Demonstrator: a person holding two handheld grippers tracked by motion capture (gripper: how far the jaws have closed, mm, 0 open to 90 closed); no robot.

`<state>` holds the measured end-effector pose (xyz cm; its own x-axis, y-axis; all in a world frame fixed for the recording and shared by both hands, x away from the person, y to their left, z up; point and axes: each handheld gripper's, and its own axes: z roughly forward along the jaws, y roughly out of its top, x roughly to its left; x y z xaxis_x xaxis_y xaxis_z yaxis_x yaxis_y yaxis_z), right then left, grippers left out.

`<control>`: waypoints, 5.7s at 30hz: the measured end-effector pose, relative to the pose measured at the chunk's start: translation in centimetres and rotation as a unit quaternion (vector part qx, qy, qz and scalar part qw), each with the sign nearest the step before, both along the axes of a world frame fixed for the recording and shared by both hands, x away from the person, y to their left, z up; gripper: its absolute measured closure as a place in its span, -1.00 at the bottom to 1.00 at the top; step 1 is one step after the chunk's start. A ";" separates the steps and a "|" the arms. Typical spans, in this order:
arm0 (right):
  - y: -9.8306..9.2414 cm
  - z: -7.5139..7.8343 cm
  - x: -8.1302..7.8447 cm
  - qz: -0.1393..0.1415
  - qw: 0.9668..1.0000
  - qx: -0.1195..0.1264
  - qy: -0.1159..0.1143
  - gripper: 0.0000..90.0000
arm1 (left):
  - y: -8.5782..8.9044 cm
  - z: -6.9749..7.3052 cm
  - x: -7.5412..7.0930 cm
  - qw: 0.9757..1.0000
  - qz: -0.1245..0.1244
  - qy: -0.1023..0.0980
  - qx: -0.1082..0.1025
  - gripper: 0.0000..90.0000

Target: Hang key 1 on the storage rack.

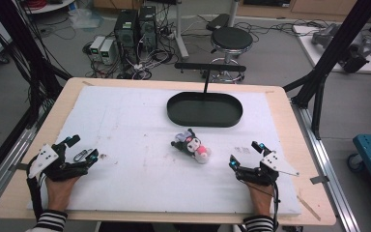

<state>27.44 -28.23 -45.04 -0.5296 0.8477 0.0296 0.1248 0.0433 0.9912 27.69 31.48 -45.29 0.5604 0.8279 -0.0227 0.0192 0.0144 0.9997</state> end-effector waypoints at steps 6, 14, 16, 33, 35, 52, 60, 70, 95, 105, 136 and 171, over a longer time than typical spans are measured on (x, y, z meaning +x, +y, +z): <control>0.0 0.0 0.0 0.000 1.000 0.000 0.000 -0.94 | -0.1 0.0 0.0 1.000 0.001 -0.002 0.001 -0.78; 0.0 0.0 0.0 -0.001 1.000 -0.001 -0.001 -0.94 | 0.0 0.0 0.0 1.000 -0.001 -0.002 0.001 -0.78; 0.0 0.0 0.0 -0.001 1.000 -0.002 -0.002 -0.94 | 0.0 0.0 0.0 1.000 -0.001 -0.002 0.001 -0.78; 0.0 1.6 0.3 0.012 0.999 -0.020 0.032 -0.94 | 0.0 0.0 0.0 1.000 -0.002 0.000 0.001 -0.78; 0.0 2.3 0.5 0.018 0.998 -0.028 0.045 -0.94 | 0.0 0.0 0.0 1.000 -0.003 -0.001 0.001 -0.78; 3.7 7.4 4.3 0.123 0.966 -0.158 0.165 -0.94 | 0.0 0.0 0.0 1.000 -0.004 -0.001 0.002 -0.78; 5.6 8.9 5.9 0.156 0.948 -0.200 0.192 -0.94 | 0.0 0.0 0.0 1.000 -0.003 -0.001 0.002 -0.78; 7.4 9.6 7.2 0.175 0.929 -0.246 0.215 -0.94 | 0.0 0.0 0.0 1.000 -0.003 0.000 0.001 -0.78; 11.5 7.8 9.2 0.203 0.872 -0.336 0.293 -0.93 | 0.0 0.0 0.0 1.000 -0.002 0.000 -0.001 -0.78; 12.7 6.7 9.9 0.221 0.853 -0.357 0.310 -0.93 | 0.0 0.0 0.0 1.000 -0.003 0.000 -0.001 -0.78; 14.0 5.0 10.8 0.241 0.810 -0.364 0.391 0.12 | 0.0 0.0 0.0 1.000 -0.003 -0.002 0.002 -0.78; 10.0 8.9 11.4 0.178 0.905 -0.249 0.297 0.17 | 0.0 0.0 0.0 1.000 -0.003 0.001 0.001 -0.78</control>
<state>38.86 -18.23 -36.14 -0.7874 0.6135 0.0604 0.5193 0.6074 0.6011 27.68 31.53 -45.28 0.5656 0.8244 -0.0213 0.0205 0.0117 0.9997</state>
